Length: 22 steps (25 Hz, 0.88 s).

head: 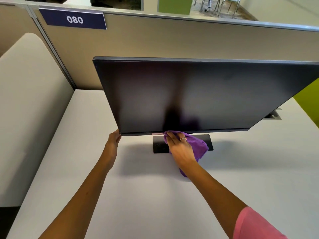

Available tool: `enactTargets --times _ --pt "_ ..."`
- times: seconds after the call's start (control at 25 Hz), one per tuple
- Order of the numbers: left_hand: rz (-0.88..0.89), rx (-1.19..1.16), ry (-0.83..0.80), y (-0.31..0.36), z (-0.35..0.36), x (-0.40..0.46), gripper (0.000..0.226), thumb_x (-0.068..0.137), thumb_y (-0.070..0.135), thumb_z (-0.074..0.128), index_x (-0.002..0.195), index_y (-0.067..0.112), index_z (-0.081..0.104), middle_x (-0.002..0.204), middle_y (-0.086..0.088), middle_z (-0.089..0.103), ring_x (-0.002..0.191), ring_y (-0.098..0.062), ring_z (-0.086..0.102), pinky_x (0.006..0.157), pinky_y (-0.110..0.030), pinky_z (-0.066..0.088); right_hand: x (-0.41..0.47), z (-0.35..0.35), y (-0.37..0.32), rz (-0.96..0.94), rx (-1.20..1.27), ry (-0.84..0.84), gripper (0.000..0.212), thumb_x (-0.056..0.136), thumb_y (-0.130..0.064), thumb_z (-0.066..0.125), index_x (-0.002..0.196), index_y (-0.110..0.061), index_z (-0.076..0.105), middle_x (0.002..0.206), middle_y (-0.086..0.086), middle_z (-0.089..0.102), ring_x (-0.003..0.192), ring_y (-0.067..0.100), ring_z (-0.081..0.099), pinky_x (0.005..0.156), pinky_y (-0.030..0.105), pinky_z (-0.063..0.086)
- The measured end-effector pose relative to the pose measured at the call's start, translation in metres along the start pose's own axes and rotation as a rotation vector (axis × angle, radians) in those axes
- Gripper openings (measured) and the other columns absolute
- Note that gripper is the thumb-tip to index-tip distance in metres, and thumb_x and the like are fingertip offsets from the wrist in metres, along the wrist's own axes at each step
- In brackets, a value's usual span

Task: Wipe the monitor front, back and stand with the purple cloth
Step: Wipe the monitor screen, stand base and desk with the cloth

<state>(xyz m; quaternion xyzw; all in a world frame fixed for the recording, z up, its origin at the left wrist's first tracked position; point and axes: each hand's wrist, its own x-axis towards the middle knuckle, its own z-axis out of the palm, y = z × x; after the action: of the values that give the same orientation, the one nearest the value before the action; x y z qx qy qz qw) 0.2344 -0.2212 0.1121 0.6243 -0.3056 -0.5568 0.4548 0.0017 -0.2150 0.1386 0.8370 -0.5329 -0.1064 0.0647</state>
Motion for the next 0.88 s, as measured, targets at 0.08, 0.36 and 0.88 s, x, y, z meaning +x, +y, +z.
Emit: enactTargets --times 0.08,0.36,0.88 --pt "-0.015 -0.111 0.034 0.0 0.004 -0.002 0.036 0.1 0.027 0.022 0.124 0.024 0.048 0.143 0.006 0.044 0.137 -0.014 0.036 0.116 -0.036 0.018 -0.01 0.0 0.016 0.04 -0.034 -0.107 0.077 0.09 -0.002 0.054 0.148 -0.003 0.004 0.158 0.011 0.004 0.144 0.029 0.007 0.116 0.034 0.011" --pt "-0.078 -0.297 0.104 -0.003 0.011 -0.002 0.047 0.098 0.026 0.023 0.141 0.017 0.04 0.146 0.003 0.042 0.135 -0.016 0.039 0.113 -0.034 0.024 -0.019 0.019 0.035 0.178 -0.085 -0.148 0.092 0.04 -0.028 0.096 0.123 -0.007 0.061 0.126 0.008 0.062 0.114 0.023 0.059 0.096 0.03 0.046" --pt "-0.317 -0.684 0.016 -0.01 0.049 -0.015 0.043 0.097 0.034 0.029 0.117 0.007 0.056 0.125 -0.016 0.06 0.118 -0.027 0.056 0.104 -0.038 0.036 0.009 0.025 0.012 -0.01 0.034 -0.046 0.073 0.092 -0.01 0.056 0.149 -0.011 0.011 0.157 0.006 0.013 0.142 0.031 0.012 0.115 0.035 0.02"
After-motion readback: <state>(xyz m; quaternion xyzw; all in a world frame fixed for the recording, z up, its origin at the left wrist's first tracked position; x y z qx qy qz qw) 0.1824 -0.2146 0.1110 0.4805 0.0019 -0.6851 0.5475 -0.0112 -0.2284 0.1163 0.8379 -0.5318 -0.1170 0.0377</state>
